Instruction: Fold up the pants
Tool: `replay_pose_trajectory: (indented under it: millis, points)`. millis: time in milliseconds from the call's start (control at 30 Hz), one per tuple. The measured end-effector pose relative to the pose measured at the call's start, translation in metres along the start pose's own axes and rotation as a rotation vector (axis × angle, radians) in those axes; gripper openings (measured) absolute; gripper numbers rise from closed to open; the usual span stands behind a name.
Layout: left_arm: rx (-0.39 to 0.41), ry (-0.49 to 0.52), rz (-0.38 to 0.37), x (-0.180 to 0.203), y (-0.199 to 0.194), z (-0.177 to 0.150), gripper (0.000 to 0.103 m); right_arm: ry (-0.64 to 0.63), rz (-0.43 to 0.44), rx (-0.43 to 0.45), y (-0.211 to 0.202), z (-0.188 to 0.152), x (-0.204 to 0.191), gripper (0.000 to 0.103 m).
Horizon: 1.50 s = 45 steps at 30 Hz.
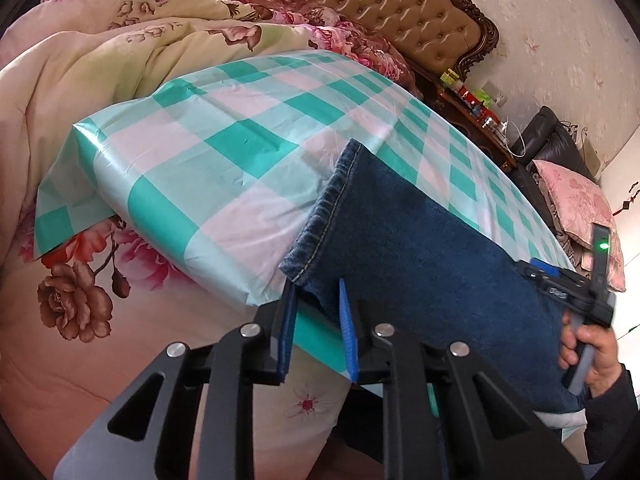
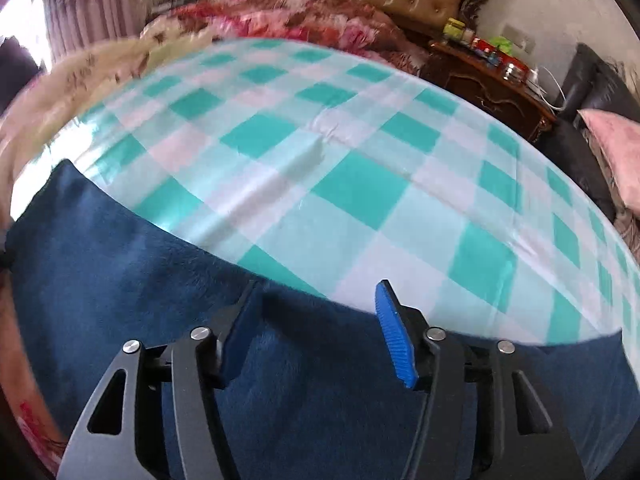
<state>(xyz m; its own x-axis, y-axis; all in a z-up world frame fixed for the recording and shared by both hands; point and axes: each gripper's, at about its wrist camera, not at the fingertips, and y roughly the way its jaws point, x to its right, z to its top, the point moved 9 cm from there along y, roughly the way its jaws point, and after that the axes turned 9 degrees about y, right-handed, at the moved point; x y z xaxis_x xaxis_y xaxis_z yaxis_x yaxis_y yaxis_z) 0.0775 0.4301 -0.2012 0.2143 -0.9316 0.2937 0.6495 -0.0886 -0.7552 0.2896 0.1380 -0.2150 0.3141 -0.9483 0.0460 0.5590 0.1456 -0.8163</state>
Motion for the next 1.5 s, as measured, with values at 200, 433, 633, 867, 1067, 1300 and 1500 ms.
replay_pose_trajectory:
  millis: [200,433,633,867,1067,1300,1500]
  points:
    - [0.012,-0.005,0.004,-0.003,-0.002,0.005,0.012,0.138,0.002,0.046,-0.013,0.012,0.032,0.055]
    - [0.017,0.000,0.004,-0.004,-0.003,0.005,0.018,0.066,0.083,-0.027,-0.018,-0.009,0.014,0.055]
    - [0.050,-0.030,0.009,-0.011,-0.016,0.006,0.028,0.046,0.028,-0.024,-0.007,-0.014,0.012,0.056]
    - [0.049,-0.053,-0.020,-0.009,-0.011,0.009,0.032,0.084,0.064,-0.024,-0.032,-0.019,0.008,0.060]
    - [-0.003,0.079,0.081,0.005,0.007,0.005,0.032,0.097,0.098,-0.065,-0.036,-0.036,-0.008,0.061]
    - [-0.017,0.021,-0.004,0.002,0.005,0.009,0.018,0.124,0.191,-0.203,-0.026,-0.033,-0.051,0.061]
    - [0.015,0.026,-0.014,0.011,-0.007,0.017,0.010,-0.010,0.013,-0.143,-0.011,-0.024,-0.064,0.061]
